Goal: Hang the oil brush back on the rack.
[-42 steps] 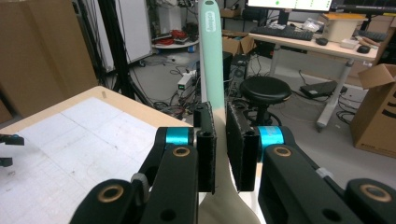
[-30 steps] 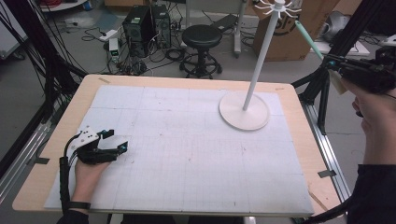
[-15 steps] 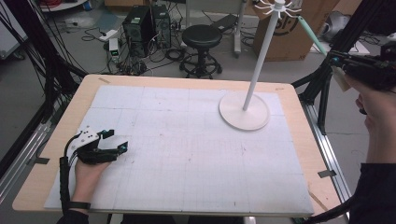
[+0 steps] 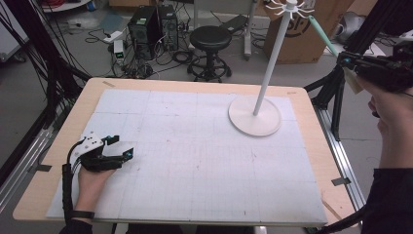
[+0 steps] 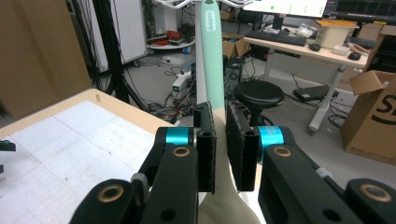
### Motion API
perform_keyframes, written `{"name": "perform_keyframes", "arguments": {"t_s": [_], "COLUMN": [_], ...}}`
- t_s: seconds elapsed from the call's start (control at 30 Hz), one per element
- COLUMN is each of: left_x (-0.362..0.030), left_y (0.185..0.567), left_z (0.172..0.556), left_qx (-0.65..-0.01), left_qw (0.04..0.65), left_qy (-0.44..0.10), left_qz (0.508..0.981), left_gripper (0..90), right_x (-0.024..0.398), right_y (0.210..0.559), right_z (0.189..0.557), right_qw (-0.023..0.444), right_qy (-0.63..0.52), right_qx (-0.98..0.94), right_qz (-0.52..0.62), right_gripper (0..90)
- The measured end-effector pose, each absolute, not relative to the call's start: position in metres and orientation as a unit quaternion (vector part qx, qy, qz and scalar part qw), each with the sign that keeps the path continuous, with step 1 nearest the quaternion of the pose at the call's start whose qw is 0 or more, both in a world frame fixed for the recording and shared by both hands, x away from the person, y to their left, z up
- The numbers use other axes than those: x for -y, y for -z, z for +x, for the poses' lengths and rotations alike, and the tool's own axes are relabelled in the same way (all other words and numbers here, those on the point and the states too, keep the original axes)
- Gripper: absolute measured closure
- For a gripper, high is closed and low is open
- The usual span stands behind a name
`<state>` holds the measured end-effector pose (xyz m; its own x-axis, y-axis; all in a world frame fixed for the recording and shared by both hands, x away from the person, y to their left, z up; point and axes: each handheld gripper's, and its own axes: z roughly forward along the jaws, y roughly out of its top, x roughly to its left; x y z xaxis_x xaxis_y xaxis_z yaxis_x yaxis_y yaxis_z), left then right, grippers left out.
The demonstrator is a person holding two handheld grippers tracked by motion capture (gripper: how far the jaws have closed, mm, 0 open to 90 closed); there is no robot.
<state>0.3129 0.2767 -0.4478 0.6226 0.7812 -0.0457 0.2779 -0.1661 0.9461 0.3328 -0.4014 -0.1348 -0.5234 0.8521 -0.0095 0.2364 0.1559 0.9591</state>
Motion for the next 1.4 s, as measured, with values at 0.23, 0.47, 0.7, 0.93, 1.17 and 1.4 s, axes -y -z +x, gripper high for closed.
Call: {"name": "perform_keyframes", "arguments": {"t_s": [0.23,0.47,0.7,0.93,1.17,1.4], "left_x": [-0.277,-0.276,-0.276,-0.276,-0.276,-0.276], "left_y": [0.448,0.448,0.448,0.448,0.448,0.448], "left_z": [0.313,0.313,0.313,0.313,0.313,0.313], "left_qx": [-0.364,-0.365,-0.365,-0.365,-0.364,-0.364], "left_qw": [0.532,0.533,0.533,0.532,0.532,0.532], "left_qy": [-0.237,-0.236,-0.237,-0.237,-0.237,-0.237], "left_qz": [0.727,0.726,0.726,0.727,0.727,0.727], "left_gripper": [20.2,20.2,20.3,20.2,20.2,20.2], "right_x": [0.400,0.399,0.397,0.393,0.390,0.386], "right_y": [0.135,0.136,0.137,0.139,0.141,0.147], "right_z": [0.335,0.337,0.338,0.340,0.344,0.350], "right_qw": [0.298,0.294,0.294,0.293,0.294,0.287], "right_qy": [-0.519,-0.519,-0.517,-0.514,-0.509,-0.503], "right_qx": [-0.700,-0.701,-0.703,-0.707,-0.707,-0.711], "right_qz": [0.390,0.390,0.389,0.388,0.393,0.399], "right_gripper": [83.1,83.1,83.1,83.1,83.1,82.6]}}
